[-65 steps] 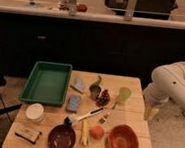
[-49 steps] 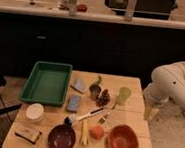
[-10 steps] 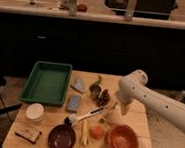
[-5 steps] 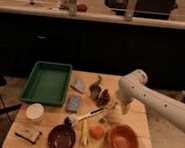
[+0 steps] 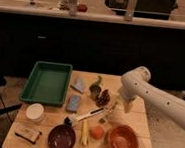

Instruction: Stack cups into tray

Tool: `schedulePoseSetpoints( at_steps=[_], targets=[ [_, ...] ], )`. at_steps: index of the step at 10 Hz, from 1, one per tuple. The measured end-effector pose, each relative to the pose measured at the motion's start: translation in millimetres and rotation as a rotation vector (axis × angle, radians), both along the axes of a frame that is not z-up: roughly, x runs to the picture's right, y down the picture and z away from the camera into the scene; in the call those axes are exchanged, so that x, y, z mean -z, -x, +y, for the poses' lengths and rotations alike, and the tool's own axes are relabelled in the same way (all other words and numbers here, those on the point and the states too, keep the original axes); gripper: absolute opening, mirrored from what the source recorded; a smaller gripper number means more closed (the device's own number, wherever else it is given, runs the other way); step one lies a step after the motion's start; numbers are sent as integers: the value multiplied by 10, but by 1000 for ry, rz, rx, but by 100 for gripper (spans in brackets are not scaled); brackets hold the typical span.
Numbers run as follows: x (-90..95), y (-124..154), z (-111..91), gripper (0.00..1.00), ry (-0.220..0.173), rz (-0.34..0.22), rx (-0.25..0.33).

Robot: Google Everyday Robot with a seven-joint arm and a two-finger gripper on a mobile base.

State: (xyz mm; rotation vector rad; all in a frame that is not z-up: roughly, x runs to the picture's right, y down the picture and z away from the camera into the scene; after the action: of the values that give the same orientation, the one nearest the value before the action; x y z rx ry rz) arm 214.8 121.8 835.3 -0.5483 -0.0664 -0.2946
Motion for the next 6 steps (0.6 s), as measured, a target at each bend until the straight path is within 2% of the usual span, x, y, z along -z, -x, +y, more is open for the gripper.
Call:
schedulePoseSetpoints(
  at_steps=[6],
  targets=[
    [33, -250, -70, 80, -41, -25, -52]
  ],
)
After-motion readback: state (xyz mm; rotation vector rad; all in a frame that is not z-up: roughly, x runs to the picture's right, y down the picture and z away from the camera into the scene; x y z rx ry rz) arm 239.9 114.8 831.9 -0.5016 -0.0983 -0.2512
